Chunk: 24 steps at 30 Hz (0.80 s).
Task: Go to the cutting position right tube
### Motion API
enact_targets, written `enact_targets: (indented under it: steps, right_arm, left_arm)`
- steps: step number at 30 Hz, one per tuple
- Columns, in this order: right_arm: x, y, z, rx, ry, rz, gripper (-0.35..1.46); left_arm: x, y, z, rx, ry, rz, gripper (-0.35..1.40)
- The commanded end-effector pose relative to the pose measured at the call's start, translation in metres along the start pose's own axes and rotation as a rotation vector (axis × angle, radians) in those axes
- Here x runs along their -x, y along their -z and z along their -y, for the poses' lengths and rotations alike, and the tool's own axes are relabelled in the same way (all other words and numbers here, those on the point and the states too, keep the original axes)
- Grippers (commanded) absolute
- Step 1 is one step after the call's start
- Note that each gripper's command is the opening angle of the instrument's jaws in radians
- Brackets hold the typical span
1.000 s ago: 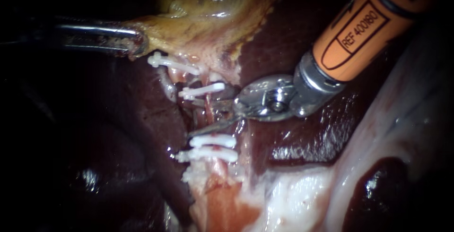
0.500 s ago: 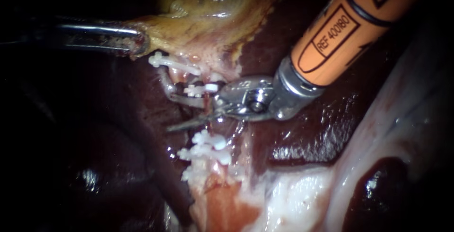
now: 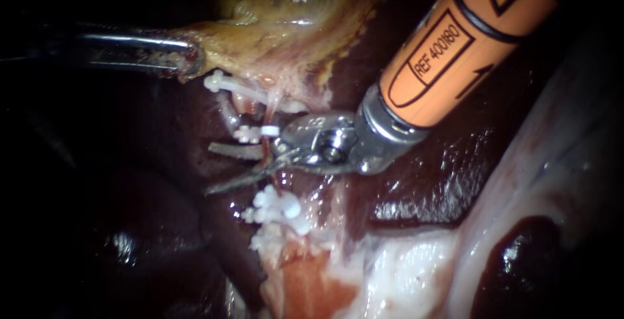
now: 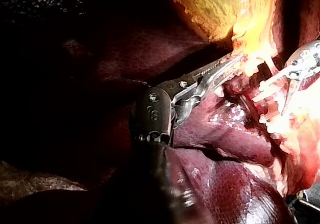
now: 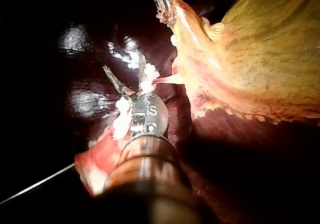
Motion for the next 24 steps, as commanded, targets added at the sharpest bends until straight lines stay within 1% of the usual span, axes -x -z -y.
enact_targets:
  steps: [1,5,8,24]
  right_arm:
    - [-0.0005,0.0001,0.0005,-0.021,0.007,-0.003,1.43]
    - [-0.0018,0.0004,0.0016,-0.046,0.006,-0.037,1.43]
    - [-0.0023,0.0006,0.0019,-0.045,0.000,-0.052,1.43]
    - [-0.0021,0.0008,0.0018,-0.046,0.000,-0.052,1.43]
  left_arm:
    - [0.0000,0.0000,0.0000,0.000,0.000,0.000,-0.35]
    - [0.0000,0.0000,0.0000,0.000,0.000,0.000,-0.35]
    - [0.0000,0.0000,0.0001,0.000,0.000,0.000,-0.35]
    - [0.0001,-0.0001,0.0003,0.000,-0.001,0.000,-0.35]
